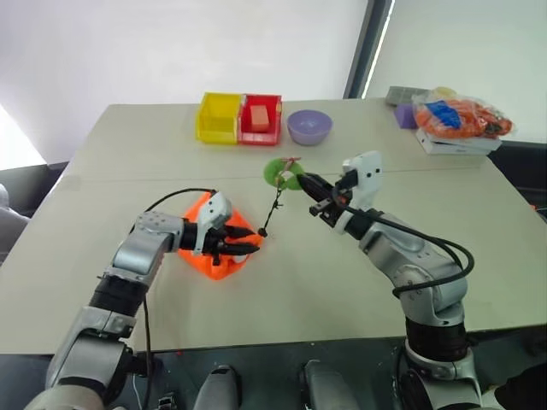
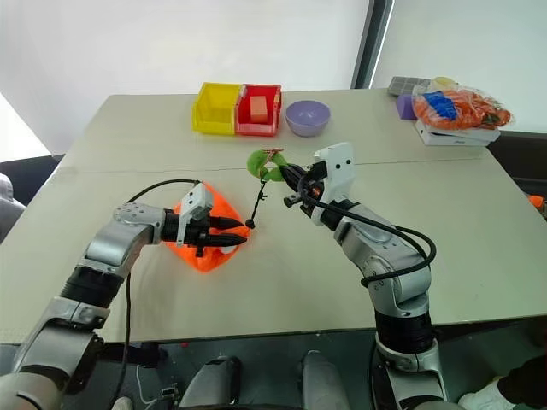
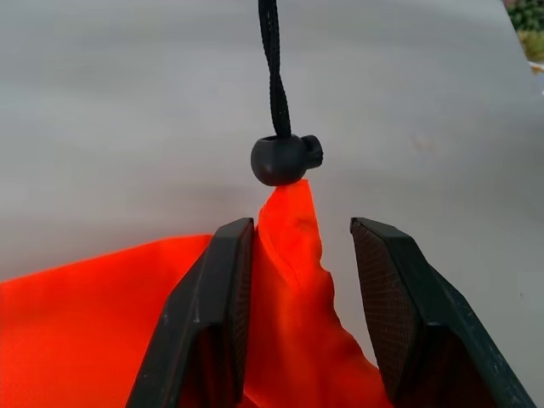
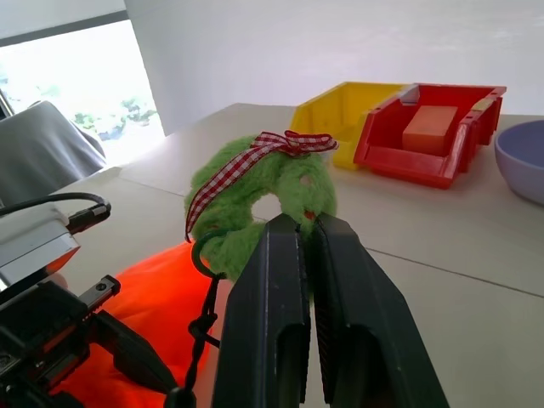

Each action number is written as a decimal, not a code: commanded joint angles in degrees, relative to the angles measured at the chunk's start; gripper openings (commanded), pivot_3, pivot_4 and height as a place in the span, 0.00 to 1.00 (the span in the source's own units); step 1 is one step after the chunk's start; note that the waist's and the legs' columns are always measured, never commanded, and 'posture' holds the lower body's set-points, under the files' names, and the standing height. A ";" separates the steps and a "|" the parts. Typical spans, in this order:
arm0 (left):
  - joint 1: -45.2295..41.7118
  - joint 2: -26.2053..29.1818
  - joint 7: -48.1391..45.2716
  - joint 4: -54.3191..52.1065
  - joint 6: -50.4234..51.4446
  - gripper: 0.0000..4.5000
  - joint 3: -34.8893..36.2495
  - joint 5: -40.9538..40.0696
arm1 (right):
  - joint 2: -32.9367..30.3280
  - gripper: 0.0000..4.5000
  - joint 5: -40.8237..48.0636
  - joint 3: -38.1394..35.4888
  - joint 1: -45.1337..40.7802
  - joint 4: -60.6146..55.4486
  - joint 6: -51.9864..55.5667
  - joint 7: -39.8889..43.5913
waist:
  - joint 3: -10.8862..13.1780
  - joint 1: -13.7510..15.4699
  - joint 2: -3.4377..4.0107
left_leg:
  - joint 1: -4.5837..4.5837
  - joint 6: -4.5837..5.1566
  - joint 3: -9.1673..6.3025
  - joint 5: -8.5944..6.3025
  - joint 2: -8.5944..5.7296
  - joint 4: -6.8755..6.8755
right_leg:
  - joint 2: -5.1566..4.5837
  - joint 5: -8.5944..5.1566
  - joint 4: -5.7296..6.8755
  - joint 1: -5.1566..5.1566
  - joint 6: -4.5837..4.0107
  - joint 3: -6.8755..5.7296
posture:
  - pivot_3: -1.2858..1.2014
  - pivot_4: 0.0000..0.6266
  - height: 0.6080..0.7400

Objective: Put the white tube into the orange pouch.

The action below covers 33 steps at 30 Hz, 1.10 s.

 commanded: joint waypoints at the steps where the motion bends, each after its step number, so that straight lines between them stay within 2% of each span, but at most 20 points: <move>1: 1.45 -2.32 5.17 -6.39 3.27 0.42 2.27 -2.68 | -0.11 0.00 0.20 0.12 -0.84 -2.62 -1.41 0.04 | 0.00 0.12 0.00 | -0.01 0.00 0.00 0.00 0.00 0.01 | 0.00 0.00 -0.01 0.01 0.00 0.00 | 0.52 0.24 1.00; 7: 3.07 -4.00 11.80 -10.60 6.20 0.42 2.31 -2.61 | -0.15 0.00 0.29 0.47 -0.86 -2.49 -1.61 0.12 | 0.00 0.05 0.00 | 0.00 0.00 -0.01 0.00 0.00 0.07 | 0.00 0.00 0.03 0.01 0.01 0.00 | 0.52 0.24 1.00; 15: 4.01 -4.91 15.76 -13.41 7.19 0.42 2.08 -3.10 | -0.08 0.00 -0.11 1.29 -1.12 -2.16 -2.04 0.28 | 0.00 -0.02 0.00 | 0.01 0.00 -0.01 0.00 -0.01 0.08 | 0.00 -0.01 0.04 0.01 0.01 0.00 | 0.52 0.24 1.00; 21: 2.68 -1.24 15.28 -12.64 7.95 0.42 7.92 -6.58 | 0.47 0.00 -1.81 0.63 -1.72 -0.73 -3.12 -1.83 | 0.00 -0.19 0.00 | 0.01 0.00 -0.01 0.00 0.00 0.07 | 0.01 0.00 0.05 -0.03 0.00 0.00 | 0.52 0.24 1.00; 28: 3.69 2.74 14.14 -13.37 6.05 0.42 8.63 -6.59 | 0.94 0.00 -3.96 -1.65 -1.66 3.21 -3.92 -5.42 | 0.00 0.06 0.00 | -0.01 -0.01 -0.01 0.00 -0.01 0.07 | 0.00 0.00 0.00 -0.01 0.00 0.00 | 0.52 0.24 1.00; 33: 5.20 3.17 14.59 -14.60 6.55 0.42 8.91 -7.98 | 1.50 0.00 -4.40 -3.20 -1.90 5.77 -4.19 -7.08 | 0.01 0.03 0.01 | -0.03 -0.01 0.00 0.00 -0.01 0.05 | -0.02 0.00 -0.04 -0.02 -0.01 0.00 | 0.52 0.24 1.00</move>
